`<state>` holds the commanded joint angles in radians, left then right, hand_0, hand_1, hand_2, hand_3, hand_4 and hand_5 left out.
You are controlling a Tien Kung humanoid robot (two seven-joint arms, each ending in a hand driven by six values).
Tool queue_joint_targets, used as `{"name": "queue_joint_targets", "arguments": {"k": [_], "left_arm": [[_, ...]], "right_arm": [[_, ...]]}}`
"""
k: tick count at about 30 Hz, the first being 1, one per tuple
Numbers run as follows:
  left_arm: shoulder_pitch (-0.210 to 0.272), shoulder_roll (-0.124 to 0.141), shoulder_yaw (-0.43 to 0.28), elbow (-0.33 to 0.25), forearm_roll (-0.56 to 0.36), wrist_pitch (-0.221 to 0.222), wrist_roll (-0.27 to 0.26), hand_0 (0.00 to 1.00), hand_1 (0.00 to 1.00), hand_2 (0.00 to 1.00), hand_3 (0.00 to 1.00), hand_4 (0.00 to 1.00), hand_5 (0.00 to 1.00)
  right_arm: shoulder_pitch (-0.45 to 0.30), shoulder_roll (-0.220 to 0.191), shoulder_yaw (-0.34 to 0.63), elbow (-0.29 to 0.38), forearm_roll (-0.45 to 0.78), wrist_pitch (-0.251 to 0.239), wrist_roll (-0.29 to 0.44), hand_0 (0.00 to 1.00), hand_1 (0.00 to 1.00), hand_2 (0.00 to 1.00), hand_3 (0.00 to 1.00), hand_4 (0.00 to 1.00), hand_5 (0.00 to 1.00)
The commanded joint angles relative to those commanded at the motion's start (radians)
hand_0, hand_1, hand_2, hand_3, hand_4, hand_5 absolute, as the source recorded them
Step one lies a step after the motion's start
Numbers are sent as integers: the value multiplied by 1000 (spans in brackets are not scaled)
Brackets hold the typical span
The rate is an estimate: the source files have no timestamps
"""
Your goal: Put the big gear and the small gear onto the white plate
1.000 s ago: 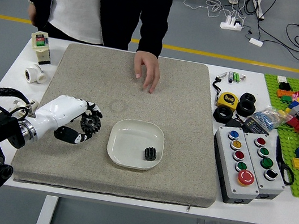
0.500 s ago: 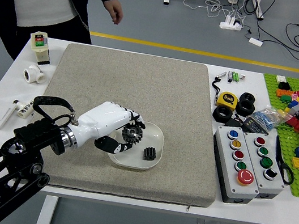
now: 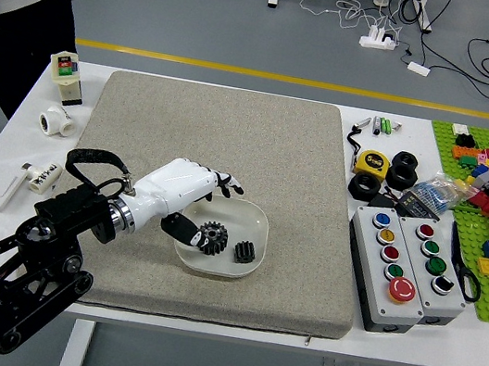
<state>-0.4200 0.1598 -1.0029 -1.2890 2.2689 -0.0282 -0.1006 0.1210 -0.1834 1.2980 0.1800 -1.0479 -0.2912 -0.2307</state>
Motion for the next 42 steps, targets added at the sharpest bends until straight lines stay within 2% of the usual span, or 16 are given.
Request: {"name": "queue_joint_targets", "arguments": {"k": [3,9,10,14,15,19,20,24,26,27,32,33,38,39,42], "left_arm": [[8,-1,-21,-9,0,8,1,354,549,723,794,998,202],[35,-11,-109,-37,0,48,6,355,550,726,794,998,211],[41,-13,-131,-41,0,64,7,355,550,726,794,998,211],[72,-24,-220,-33,0,170,13,355,550,726,794,998,211],[88,-29,-255,-27,0,205,14,321,459,573,599,840,215],[123,-41,-327,-23,0,257,12,321,459,573,599,840,215],[132,-46,-354,-24,0,254,10,336,463,562,584,810,226],[143,-54,-398,-25,-86,219,11,336,463,562,584,810,226],[151,-57,-426,-27,-170,196,23,336,463,562,584,810,226],[153,-58,-429,-28,-211,192,26,504,561,638,588,760,330],[186,-74,-424,-31,-419,161,72,504,561,638,588,760,330],[191,-76,-421,-30,-458,157,77,629,660,756,673,798,554],[216,-83,-418,-22,-673,131,87,629,660,756,673,798,554],[218,-82,-418,-20,-712,127,86,764,784,854,814,830,726],[226,-81,-421,-13,-842,112,79,764,784,854,814,830,726]], "right_arm": [[-2,1,1,0,-1,0,0,606,611,701,568,767,719],[-8,2,5,0,-8,0,-2,606,611,700,567,767,718],[-9,3,5,0,-9,0,-2,606,611,700,567,767,718],[-12,4,7,0,-12,0,-2,606,611,700,567,767,718],[-14,4,7,0,-13,0,-3,606,611,701,567,766,715],[-16,5,10,0,-14,0,-2,606,611,701,567,766,715],[-17,5,11,0,-14,1,-2,607,612,701,567,766,714],[-17,6,13,0,-18,1,-3,607,612,701,567,766,714],[-16,5,14,0,-18,2,-3,607,612,701,567,766,714],[-16,5,14,0,-18,2,-3,607,612,700,568,766,714],[-15,5,12,0,-12,1,-1,607,612,700,568,766,714],[-15,5,11,0,-12,1,-1,606,611,700,567,767,714],[-14,5,11,0,-14,1,-2,606,611,700,567,767,714],[-14,5,11,0,-15,1,-2,606,611,700,567,767,714],[-13,5,12,0,-16,1,-3,606,611,700,567,767,714]]}}
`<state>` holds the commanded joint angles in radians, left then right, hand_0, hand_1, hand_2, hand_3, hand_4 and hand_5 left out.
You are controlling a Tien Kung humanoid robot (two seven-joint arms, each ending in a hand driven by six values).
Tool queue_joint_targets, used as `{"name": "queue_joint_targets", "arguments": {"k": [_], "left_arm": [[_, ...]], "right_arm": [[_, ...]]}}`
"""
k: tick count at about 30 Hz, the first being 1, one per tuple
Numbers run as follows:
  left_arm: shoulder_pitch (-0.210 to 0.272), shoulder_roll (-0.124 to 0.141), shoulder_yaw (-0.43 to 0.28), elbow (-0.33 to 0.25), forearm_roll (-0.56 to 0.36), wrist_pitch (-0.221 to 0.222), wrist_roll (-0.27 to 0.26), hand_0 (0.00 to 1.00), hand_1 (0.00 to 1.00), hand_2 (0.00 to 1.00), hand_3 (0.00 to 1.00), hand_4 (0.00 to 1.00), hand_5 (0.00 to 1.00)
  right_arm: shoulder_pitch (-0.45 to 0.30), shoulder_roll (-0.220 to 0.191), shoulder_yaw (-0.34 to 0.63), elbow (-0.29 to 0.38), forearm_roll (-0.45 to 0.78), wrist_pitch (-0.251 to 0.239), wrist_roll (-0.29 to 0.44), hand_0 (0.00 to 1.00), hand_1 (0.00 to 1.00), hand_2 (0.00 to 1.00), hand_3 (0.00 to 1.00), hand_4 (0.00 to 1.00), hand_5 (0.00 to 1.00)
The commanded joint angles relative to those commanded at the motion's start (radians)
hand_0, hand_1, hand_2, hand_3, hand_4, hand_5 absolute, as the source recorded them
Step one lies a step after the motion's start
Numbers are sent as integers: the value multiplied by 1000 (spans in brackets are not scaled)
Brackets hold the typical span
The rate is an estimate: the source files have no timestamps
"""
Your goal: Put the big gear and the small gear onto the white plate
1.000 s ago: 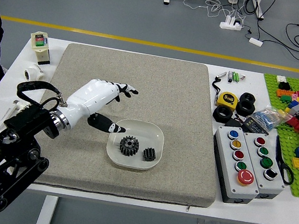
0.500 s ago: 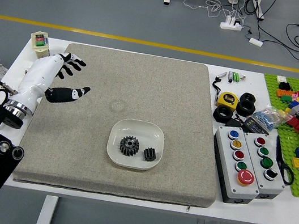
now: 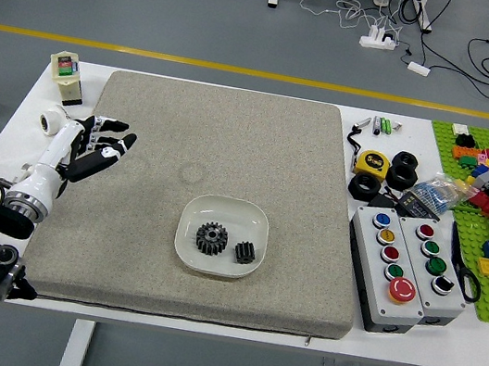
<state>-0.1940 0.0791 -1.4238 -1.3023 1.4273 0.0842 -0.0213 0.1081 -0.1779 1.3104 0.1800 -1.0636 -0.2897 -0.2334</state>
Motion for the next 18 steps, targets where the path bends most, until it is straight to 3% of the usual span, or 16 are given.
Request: {"name": "queue_joint_targets", "arguments": {"k": [2,3,8,9,18], "left_arm": [[4,0,-2,4,-85,-4,-6,764,784,854,814,830,726],[7,0,-4,6,-124,-5,-10,803,830,894,831,844,807],[10,0,-5,15,-332,5,-34,803,830,894,831,844,807],[10,0,-5,18,-365,11,-43,832,862,922,854,860,853],[12,1,-6,25,-381,21,-58,837,872,928,864,862,877]], "right_arm": [[1,0,1,0,-1,0,0,606,611,700,567,767,714],[1,0,1,0,-2,0,0,606,612,700,567,767,714],[2,0,3,0,-2,0,0,606,612,700,567,767,714],[3,0,3,0,-2,0,0,606,612,700,567,767,714],[3,0,4,0,-3,0,0,608,611,700,566,767,714]]}}
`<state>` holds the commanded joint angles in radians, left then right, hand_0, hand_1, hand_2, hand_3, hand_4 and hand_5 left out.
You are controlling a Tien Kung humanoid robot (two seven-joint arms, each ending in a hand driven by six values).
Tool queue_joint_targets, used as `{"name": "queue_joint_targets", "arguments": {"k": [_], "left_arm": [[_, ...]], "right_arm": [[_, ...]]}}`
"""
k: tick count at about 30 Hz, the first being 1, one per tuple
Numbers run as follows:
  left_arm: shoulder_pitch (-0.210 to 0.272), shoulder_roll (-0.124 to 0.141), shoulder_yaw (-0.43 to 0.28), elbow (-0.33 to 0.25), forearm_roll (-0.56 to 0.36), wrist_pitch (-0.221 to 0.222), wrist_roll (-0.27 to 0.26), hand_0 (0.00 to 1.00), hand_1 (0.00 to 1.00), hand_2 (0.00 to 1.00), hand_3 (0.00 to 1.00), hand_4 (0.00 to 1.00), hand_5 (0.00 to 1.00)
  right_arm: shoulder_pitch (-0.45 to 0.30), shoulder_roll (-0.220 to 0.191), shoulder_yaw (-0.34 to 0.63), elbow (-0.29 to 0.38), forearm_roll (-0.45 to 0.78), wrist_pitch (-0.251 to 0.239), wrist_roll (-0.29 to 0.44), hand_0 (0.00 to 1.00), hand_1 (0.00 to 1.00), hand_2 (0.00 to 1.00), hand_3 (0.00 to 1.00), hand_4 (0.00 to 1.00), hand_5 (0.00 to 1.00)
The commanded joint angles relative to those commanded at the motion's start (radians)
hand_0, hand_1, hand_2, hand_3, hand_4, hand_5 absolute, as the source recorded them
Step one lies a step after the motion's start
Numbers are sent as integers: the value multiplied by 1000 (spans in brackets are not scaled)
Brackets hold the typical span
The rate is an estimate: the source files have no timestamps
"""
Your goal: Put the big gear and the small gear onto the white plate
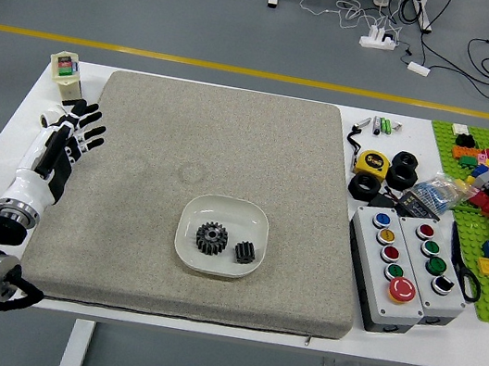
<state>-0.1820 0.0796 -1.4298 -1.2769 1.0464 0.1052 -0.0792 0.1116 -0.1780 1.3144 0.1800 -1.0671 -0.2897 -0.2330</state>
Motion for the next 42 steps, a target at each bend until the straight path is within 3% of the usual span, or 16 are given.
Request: {"name": "queue_joint_targets", "arguments": {"k": [20,27,32,42], "left_arm": [[14,3,-12,8,29,-20,8,845,879,933,867,869,907],[27,5,-44,-5,105,-54,34,843,853,930,862,869,900],[30,5,-76,-15,211,-89,44,843,853,930,862,869,900],[38,4,-91,-17,245,-97,34,842,849,928,860,868,897]], "right_arm": [[-9,3,-4,0,-2,-1,-3,606,611,700,566,767,715],[-13,4,-4,0,-4,-1,-4,606,611,700,567,767,716],[-15,5,-5,0,-5,-1,-5,606,611,700,567,767,716],[-16,5,-10,0,2,-2,-4,604,611,700,568,767,718]]}}
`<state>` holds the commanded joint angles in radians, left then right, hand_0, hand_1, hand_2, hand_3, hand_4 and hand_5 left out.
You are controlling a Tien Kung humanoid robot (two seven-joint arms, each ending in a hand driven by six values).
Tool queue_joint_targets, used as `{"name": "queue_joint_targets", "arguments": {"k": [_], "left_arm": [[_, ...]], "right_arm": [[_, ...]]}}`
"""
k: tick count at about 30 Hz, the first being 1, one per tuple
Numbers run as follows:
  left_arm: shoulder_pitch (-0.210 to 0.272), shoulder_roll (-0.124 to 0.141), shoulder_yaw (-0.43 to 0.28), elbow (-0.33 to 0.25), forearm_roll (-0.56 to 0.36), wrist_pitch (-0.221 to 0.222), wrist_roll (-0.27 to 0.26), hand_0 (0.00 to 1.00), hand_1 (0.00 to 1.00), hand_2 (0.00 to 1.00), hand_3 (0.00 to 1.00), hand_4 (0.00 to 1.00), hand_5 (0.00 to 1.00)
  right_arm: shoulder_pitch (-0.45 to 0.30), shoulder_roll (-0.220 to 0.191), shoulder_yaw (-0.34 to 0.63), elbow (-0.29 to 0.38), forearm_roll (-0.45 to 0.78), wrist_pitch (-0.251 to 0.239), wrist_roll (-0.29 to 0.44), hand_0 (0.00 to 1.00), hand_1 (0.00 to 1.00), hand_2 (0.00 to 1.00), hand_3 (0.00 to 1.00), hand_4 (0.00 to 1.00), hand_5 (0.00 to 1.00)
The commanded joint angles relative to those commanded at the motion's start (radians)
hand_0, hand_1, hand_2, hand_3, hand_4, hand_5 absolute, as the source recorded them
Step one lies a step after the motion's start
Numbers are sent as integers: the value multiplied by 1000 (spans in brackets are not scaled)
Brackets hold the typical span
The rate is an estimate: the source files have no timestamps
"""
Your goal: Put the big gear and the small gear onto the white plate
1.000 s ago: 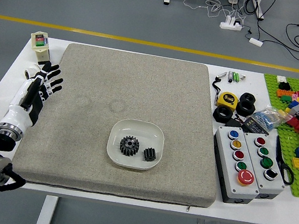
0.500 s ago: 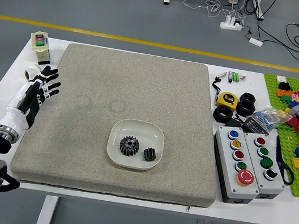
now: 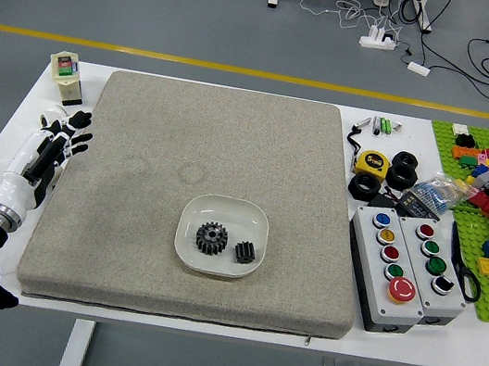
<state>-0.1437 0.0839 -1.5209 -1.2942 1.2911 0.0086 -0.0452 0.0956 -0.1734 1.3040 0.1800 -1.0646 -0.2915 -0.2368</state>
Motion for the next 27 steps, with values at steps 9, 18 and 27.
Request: {"name": "queue_joint_targets", "arguments": {"k": [9,18,27], "left_arm": [[-4,-2,0,3,0,1,-1,840,848,927,860,868,897],[-6,-2,-4,6,-1,4,-2,841,847,927,860,869,895],[-8,-3,3,18,-38,7,-4,840,843,925,859,872,890]], "right_arm": [[5,-2,1,0,6,-1,3,608,611,700,568,767,720],[9,-3,4,0,5,-1,3,605,611,700,569,767,720],[11,-4,4,0,5,0,3,606,611,700,568,768,721]]}}
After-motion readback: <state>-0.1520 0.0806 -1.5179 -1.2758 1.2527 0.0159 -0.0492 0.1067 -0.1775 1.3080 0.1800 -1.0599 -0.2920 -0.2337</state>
